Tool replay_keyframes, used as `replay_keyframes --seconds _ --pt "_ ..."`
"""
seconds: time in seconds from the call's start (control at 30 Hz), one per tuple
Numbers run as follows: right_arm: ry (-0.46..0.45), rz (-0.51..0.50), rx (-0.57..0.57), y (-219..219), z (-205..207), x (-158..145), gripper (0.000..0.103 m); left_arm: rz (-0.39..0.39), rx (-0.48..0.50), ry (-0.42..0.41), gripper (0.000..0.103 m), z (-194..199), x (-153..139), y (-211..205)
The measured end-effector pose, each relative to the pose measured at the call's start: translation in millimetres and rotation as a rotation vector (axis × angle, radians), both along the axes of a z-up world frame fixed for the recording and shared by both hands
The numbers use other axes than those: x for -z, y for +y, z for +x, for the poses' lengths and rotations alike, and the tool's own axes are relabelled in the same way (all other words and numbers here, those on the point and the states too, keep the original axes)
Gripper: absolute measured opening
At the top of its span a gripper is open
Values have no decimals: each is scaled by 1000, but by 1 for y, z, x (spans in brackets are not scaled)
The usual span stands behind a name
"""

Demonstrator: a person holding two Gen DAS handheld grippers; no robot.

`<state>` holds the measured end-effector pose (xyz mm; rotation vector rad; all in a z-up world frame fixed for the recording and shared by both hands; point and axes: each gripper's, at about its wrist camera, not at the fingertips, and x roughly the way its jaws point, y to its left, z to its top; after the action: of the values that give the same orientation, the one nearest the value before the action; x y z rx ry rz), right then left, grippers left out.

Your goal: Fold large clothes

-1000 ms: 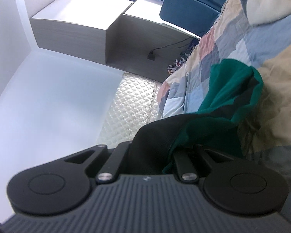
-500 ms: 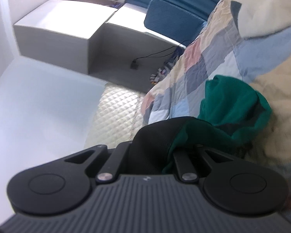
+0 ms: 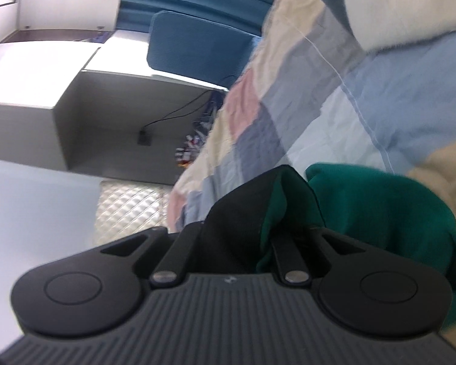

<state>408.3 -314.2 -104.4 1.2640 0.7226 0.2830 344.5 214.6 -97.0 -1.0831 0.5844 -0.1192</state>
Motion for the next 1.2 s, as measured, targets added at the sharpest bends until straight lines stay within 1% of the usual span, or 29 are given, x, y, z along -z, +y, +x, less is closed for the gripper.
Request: replay_keyframes --seconds 0.07,0.2,0.33,0.43,0.57,0.63,0.67,0.73,0.77,0.8,0.83,0.87,0.9,0.93,0.97,1.03,1.13,1.2 --pt "18 11 6 1 17 22 10 -3 9 10 44 22 19 3" --pt "97 18 19 3 49 62 10 21 18 48 44 60 54 6" --pt "123 13 -1 5 75 88 10 -2 18 79 45 86 84 13" --pt "129 2 -11 9 87 99 10 -25 15 95 45 96 97 17" --pt "128 18 -24 8 91 108 10 -22 17 94 45 98 95 17" --pt "118 25 -25 8 88 106 10 -9 22 85 46 94 89 15" --pt "110 29 -24 8 85 103 10 -5 29 80 50 90 85 14" --pt "96 34 -27 6 79 97 13 2 37 63 69 77 73 15" --pt "91 34 -29 6 75 93 16 18 29 51 85 70 66 15" --pt "83 34 -30 5 72 88 18 40 25 23 88 59 56 16" --pt "76 33 -32 4 68 83 24 53 31 -6 88 50 47 17" --pt "64 34 -30 3 63 77 38 56 37 -34 88 38 38 18" --pt "49 35 -27 2 57 70 46 55 39 -57 89 26 31 19" --pt "33 38 -25 0 51 64 59 58 38 -71 90 16 26 19" --pt "15 34 -25 -1 44 56 66 71 35 -75 90 4 21 18" --pt "-5 5 -41 -3 32 43 67 123 31 -62 90 -17 13 14" --pt "-42 -71 -50 -5 8 24 67 231 12 -22 89 -41 8 7" --pt "-59 -128 -58 -6 -8 15 67 264 18 -16 88 -49 8 2"
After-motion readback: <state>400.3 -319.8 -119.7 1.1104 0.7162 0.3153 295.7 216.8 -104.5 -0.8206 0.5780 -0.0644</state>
